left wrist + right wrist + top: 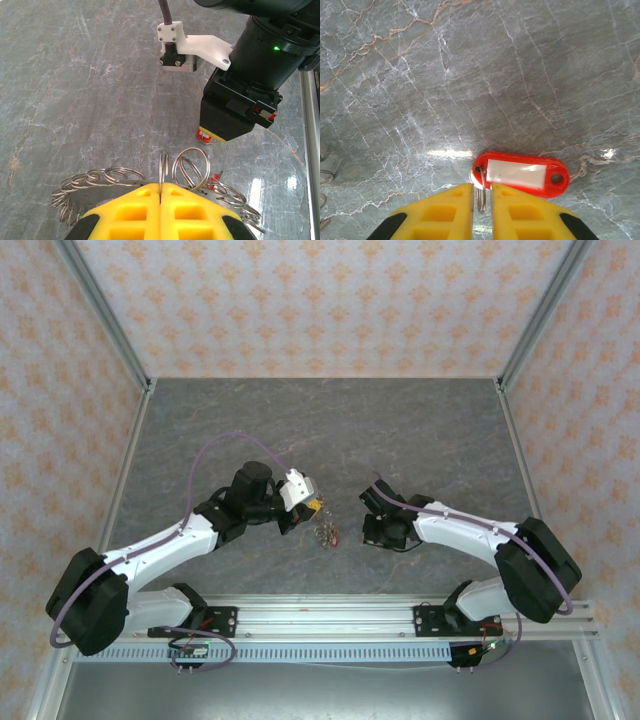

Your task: Put the keys on the keyring

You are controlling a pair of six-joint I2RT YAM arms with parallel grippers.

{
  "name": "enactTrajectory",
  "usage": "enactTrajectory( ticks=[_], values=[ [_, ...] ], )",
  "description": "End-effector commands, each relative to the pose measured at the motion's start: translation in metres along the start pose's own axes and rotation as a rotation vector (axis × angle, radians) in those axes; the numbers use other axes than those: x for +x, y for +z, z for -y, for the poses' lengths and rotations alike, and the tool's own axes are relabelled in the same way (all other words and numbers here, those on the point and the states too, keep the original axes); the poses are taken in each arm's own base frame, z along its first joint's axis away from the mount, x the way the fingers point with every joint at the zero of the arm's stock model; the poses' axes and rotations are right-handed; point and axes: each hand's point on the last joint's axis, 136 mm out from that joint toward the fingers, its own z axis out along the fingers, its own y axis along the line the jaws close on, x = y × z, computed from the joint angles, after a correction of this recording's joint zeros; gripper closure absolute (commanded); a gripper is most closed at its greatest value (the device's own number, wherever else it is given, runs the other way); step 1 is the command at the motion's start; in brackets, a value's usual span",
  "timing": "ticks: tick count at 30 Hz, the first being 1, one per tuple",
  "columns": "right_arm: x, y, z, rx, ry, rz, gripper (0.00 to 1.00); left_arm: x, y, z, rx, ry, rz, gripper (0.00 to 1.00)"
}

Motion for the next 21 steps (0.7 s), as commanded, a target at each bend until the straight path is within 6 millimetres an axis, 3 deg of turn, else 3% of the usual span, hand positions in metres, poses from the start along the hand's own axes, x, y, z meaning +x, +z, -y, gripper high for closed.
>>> enactTrajectory(
  ticks=[1,21],
  values=[
    [0.0014,0.0007,0.0001,0.009,0.009,-0.003,0.84,-0.0185,-0.0049,0.0016,-0.001,0.029,0.050,1.00],
    [0.0074,0.0002,-0.0001,0.009,-0.007,-0.039,0.85,-0.0214,-0.0041,0.0007,0.000,0.028,0.058,1.00]
  ],
)
